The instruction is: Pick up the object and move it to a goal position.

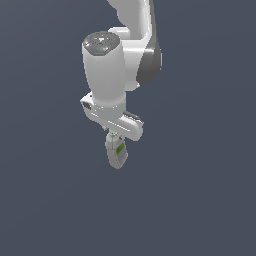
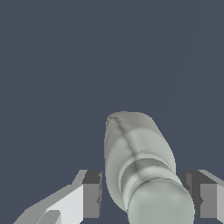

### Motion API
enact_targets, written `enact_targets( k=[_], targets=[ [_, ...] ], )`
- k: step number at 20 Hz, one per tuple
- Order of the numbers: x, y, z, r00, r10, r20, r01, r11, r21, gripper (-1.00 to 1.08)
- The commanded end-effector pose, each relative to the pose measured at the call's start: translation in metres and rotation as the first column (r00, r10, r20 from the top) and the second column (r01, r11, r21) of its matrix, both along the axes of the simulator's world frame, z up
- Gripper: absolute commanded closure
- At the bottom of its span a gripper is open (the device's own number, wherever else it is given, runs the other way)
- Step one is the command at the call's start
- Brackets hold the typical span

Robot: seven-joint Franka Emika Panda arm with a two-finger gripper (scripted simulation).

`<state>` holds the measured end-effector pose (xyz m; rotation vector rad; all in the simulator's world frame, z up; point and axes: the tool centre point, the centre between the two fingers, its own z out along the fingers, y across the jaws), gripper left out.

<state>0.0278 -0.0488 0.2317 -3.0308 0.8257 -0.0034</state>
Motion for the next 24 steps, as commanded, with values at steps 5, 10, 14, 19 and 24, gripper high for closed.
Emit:
enact_targets(
  k=[5, 10, 14, 19, 24],
  targets=[
    [0.000, 0.000, 0.000, 1.000, 0.000, 0.000, 0.000, 1.000, 0.000, 1.08],
    [0.000, -0.005, 0.008, 1.000, 0.000, 0.000, 0.000, 1.000, 0.000, 1.08],
    [0.000, -0.016, 0.024, 1.000, 0.000, 0.000, 0.000, 1.000, 0.000, 1.08],
    [0.000, -0.037, 0.057, 1.000, 0.000, 0.000, 0.000, 1.000, 0.001, 1.08],
    [0.001, -0.063, 0.097, 1.000, 0.000, -0.001, 0.000, 1.000, 0.001, 1.08]
  ],
)
